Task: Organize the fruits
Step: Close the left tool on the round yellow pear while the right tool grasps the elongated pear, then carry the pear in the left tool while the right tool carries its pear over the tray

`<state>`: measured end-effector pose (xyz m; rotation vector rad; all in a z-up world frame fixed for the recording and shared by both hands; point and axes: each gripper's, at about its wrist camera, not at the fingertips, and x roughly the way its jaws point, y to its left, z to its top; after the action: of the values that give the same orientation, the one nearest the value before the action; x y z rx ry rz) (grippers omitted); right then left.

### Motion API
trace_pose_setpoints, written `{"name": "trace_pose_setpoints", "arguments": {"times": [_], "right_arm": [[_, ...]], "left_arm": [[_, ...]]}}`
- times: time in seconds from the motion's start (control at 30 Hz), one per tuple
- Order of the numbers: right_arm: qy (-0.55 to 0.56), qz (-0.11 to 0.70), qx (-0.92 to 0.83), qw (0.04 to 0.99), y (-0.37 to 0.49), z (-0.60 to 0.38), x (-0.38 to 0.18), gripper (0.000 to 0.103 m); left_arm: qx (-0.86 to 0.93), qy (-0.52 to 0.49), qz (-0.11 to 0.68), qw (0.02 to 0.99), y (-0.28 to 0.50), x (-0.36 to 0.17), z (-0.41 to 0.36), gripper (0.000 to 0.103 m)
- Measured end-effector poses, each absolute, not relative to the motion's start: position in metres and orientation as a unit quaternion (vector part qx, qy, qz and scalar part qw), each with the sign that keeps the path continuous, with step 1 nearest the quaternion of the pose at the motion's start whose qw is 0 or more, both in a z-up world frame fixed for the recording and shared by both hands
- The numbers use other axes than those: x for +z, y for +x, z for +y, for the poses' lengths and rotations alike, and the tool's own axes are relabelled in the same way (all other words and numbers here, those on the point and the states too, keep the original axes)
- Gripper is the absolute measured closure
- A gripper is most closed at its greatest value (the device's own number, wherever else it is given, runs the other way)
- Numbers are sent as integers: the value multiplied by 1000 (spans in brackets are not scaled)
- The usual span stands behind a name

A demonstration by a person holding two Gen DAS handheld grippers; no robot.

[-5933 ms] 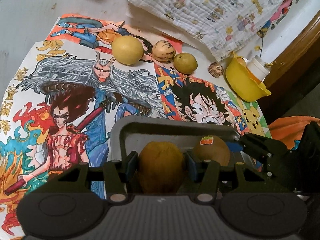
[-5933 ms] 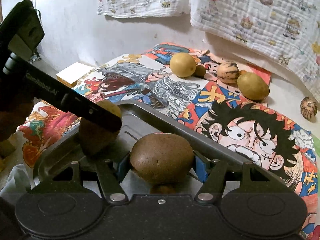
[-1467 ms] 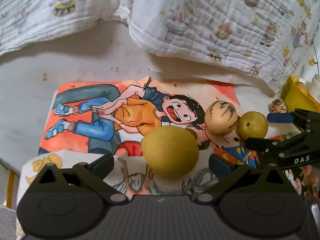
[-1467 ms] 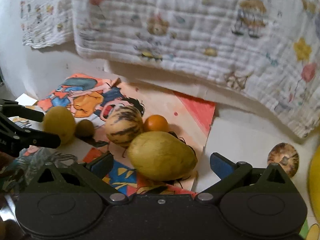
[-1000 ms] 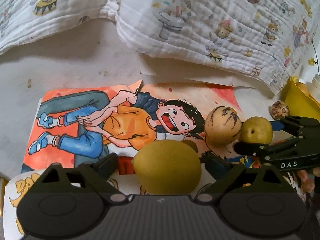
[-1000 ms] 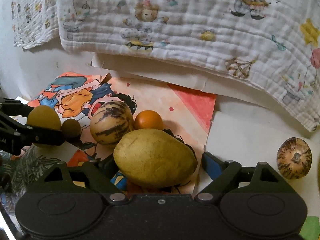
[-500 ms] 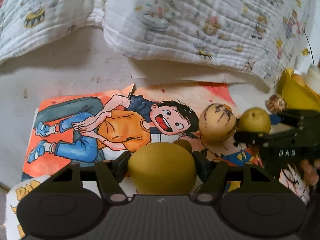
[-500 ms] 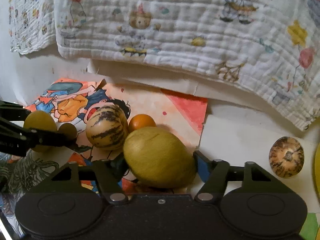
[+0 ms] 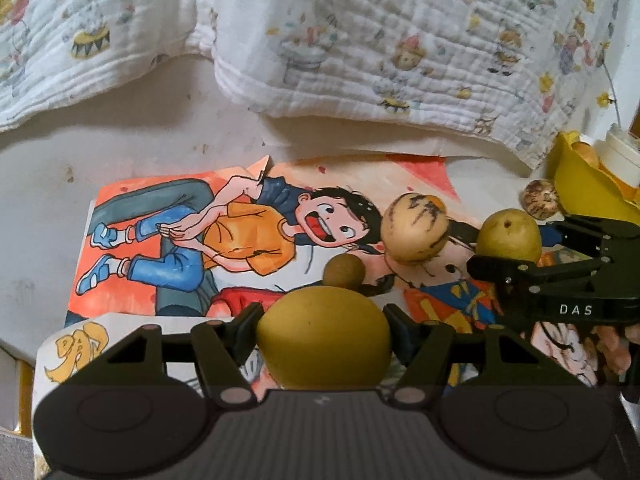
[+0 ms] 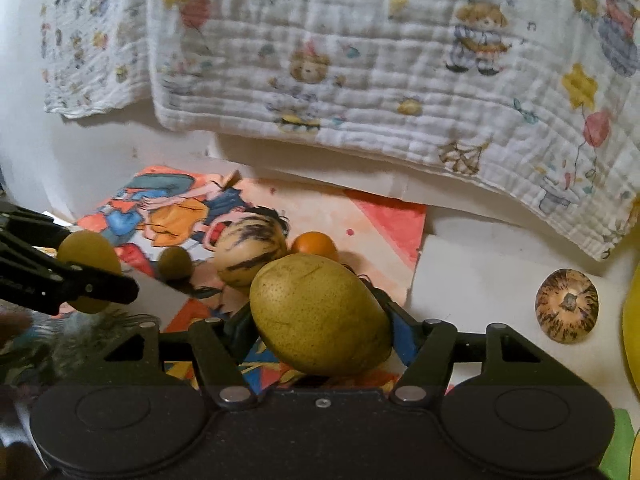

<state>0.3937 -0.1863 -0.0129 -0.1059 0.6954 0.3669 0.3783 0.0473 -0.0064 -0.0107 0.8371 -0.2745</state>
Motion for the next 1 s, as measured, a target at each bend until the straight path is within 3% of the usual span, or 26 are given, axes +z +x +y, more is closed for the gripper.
{"name": "trace_pose_setpoints", "arguments": {"times": [0.57,1.0], "right_arm": [[-36,302,208,930,289,-195,46,35],[-53,293,209,932,190,-189,52,35]], "left_arm": [[-158,-9,371,915,281,48,30,34],[-186,1,364,913,191,58,22,34]]}}
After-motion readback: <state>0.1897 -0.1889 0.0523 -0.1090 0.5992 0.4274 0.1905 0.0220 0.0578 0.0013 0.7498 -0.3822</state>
